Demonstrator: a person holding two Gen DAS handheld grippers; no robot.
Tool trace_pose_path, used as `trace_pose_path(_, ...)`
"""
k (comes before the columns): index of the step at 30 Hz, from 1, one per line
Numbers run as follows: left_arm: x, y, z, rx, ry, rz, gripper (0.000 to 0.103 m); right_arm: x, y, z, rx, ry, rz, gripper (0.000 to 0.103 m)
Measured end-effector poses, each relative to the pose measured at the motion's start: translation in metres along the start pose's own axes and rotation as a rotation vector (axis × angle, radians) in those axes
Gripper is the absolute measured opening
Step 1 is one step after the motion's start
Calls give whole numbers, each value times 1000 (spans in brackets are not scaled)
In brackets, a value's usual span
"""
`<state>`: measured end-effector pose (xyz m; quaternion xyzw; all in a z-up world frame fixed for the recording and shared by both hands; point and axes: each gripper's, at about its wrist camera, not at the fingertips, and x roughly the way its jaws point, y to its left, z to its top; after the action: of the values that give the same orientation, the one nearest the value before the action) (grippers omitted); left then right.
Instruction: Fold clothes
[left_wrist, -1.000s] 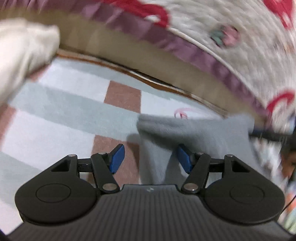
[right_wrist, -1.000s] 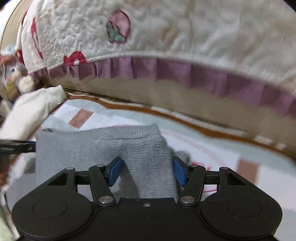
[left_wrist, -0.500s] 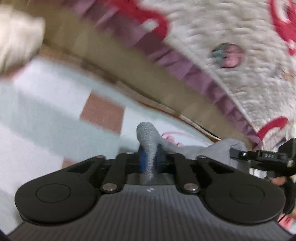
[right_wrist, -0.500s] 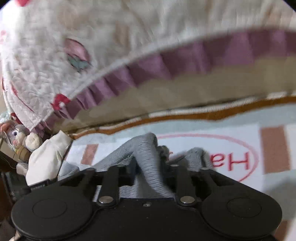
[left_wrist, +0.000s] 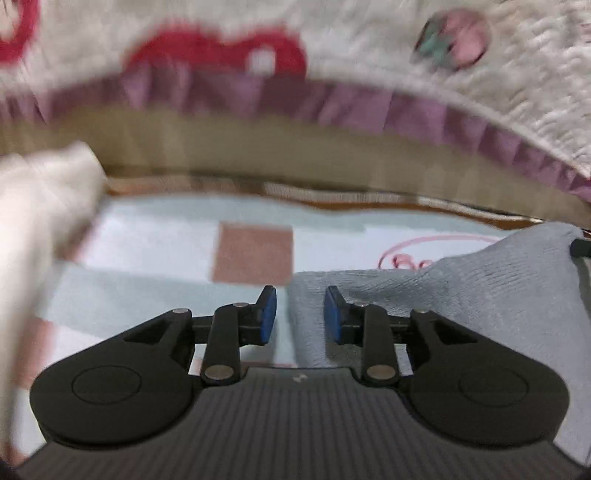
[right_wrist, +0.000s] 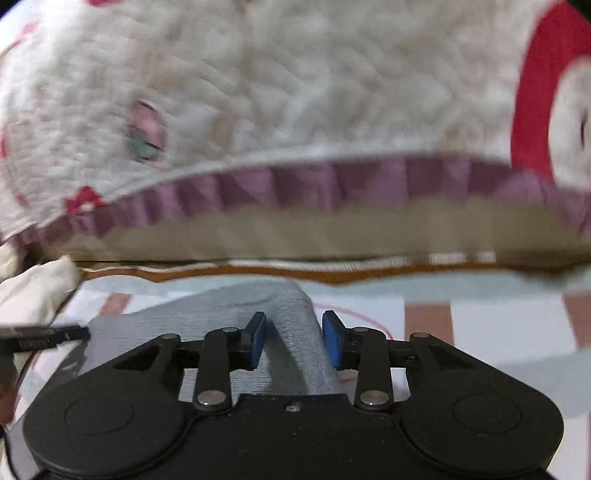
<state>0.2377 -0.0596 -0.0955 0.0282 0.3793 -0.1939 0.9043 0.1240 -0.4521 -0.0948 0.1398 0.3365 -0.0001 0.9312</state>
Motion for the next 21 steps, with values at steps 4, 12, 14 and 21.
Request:
trace_pose_path(4, -53, -11, 5, 22, -90, -185, 33, -30, 34, -4, -221, -58, 86, 45)
trace_pose_path(12, -16, -48, -28, 127, 210, -211, 24, 39, 88, -26, -537, 150, -32, 82)
trace_pose_path(14, -14, -43, -48, 157, 189, -129, 15, 50, 80, -24, -488, 185, -52, 87)
trace_pose_path(21, -56, -13, -70, 8, 23, -114, 15, 48, 47, -13, -273, 241, 14, 88)
